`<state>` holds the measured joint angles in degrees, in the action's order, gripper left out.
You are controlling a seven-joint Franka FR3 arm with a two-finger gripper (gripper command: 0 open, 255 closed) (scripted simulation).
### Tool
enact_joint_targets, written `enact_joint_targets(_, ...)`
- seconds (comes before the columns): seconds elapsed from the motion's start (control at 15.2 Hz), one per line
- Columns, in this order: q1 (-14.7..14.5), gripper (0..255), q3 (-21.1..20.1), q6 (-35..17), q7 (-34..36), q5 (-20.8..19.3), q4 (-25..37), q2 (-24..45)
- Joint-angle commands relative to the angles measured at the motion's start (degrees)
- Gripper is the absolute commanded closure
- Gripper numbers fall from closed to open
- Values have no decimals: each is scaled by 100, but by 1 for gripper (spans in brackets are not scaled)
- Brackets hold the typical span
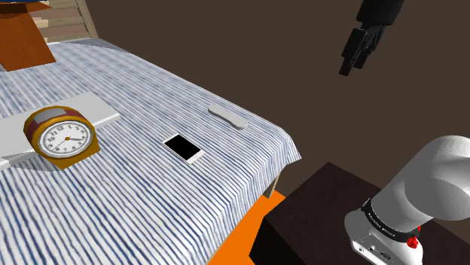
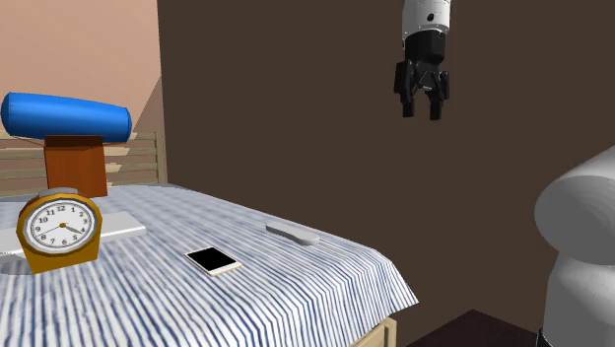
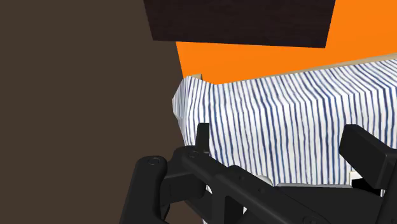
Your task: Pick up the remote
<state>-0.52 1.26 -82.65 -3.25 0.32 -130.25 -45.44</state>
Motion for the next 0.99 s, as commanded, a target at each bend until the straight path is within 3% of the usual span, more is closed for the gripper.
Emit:
enact_joint_targets(0.0, 0, 0, 0, 0, 0, 0, 0, 0)
enact_joint_targets(0.46, -107, 0, -169, -1255, 58, 73, -176, 1045)
enact_joint_targets(0.92, -200, 0, -331, -2361, 124, 87, 36, 2329)
